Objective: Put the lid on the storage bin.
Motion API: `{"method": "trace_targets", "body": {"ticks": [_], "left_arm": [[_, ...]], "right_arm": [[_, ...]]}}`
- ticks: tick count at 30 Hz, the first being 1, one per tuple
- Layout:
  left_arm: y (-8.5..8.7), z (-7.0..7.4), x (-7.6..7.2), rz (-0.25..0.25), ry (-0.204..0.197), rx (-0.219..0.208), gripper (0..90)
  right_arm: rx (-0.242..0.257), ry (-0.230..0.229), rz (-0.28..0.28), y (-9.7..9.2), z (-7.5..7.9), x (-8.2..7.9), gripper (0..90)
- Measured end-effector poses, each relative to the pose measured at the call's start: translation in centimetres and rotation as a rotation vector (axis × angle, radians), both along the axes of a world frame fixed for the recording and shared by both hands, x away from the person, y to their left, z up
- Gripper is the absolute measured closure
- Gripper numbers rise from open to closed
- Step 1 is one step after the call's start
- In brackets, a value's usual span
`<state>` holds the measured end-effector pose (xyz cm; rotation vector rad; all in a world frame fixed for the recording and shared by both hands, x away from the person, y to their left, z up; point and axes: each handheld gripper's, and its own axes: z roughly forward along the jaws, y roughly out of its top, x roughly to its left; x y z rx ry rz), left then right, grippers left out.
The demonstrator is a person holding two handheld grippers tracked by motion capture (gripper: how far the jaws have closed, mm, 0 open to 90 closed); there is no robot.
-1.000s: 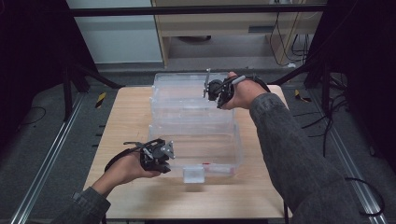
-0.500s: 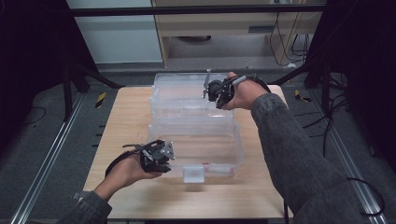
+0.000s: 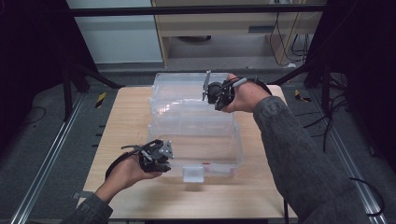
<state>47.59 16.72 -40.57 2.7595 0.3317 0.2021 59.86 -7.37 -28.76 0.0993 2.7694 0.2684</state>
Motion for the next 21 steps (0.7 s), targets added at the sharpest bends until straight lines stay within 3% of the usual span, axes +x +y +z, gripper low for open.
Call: {"method": "trace_targets", "body": {"ticks": [12, 21], "left_arm": [[-0.15, -0.09, 0.24, 0.026, -0.007, -0.016, 79.0], [-0.09, -0.14, 0.28, 0.035, -0.011, -0.025, 78.5]], "right_arm": [[0.020, -0.021, -0.010, 0.10, 0.07, 0.21, 86.4], [0.034, -0.036, 0.002, 0.08, 0.34, -0.73, 87.2]]}}
